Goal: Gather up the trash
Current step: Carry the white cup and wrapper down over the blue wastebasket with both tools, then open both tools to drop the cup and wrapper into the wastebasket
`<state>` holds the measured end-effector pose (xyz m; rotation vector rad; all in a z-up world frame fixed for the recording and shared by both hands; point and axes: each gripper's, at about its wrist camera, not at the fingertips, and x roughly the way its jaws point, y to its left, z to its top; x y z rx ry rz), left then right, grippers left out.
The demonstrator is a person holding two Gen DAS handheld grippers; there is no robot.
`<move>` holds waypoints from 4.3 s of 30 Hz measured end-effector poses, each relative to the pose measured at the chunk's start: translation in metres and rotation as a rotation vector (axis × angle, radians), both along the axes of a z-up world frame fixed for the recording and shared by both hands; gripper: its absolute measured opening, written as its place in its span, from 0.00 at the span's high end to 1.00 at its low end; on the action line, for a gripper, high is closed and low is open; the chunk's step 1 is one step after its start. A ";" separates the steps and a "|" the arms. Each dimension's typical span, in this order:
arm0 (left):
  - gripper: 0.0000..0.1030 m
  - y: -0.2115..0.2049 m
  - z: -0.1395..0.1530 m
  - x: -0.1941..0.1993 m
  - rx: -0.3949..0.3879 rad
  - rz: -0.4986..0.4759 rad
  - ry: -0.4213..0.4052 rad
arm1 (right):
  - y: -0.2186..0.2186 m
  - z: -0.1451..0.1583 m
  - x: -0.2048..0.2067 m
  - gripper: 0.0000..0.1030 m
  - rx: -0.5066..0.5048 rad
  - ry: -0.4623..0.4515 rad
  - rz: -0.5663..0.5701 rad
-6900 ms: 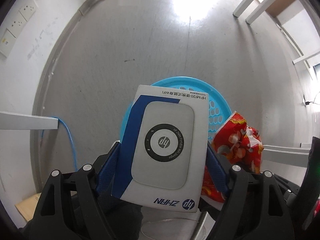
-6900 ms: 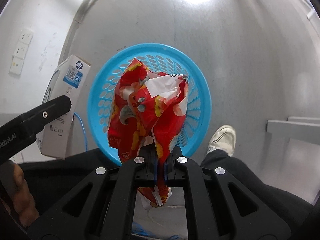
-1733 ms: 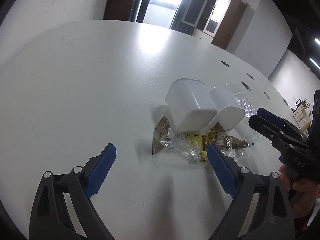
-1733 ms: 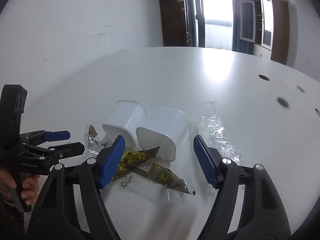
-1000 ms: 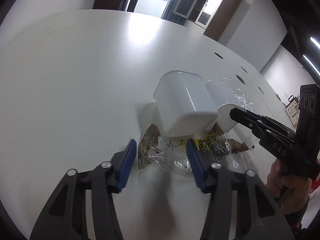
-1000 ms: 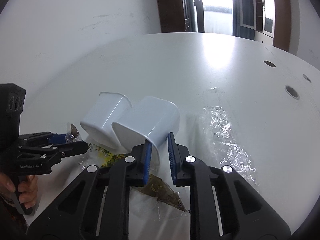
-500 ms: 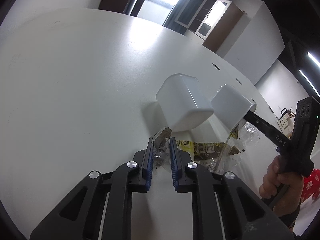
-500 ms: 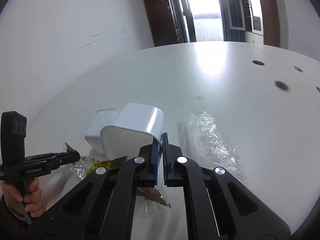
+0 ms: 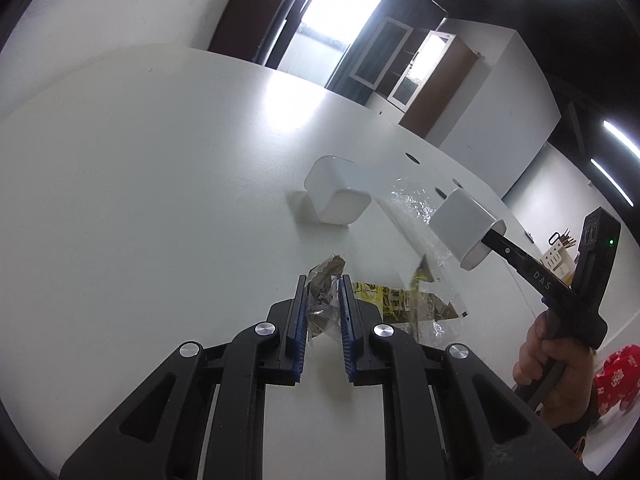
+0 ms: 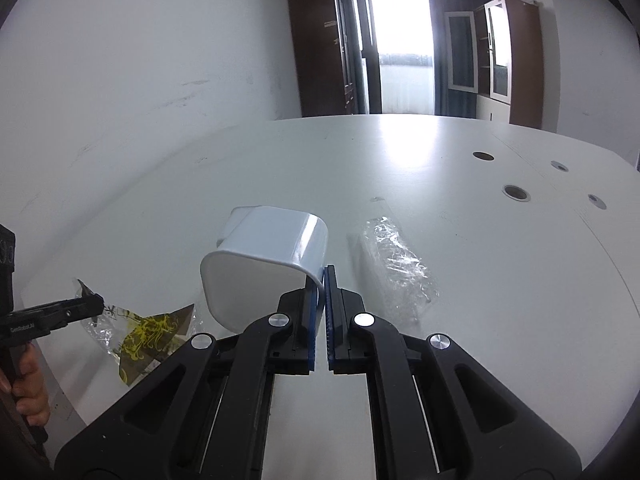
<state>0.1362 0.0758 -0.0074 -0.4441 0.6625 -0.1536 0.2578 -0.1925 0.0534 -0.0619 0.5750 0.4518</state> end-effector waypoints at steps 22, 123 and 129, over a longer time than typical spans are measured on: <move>0.88 -0.025 0.027 -0.156 0.095 0.091 -0.130 | -0.062 0.012 -0.115 0.97 0.057 -0.050 0.060; 0.88 -0.028 -0.419 0.114 0.218 0.165 0.848 | 0.049 -0.483 0.055 0.97 -0.144 0.967 -0.013; 0.83 -0.027 -0.420 0.118 0.165 0.163 0.835 | 0.050 -0.487 0.063 0.96 -0.134 0.983 -0.028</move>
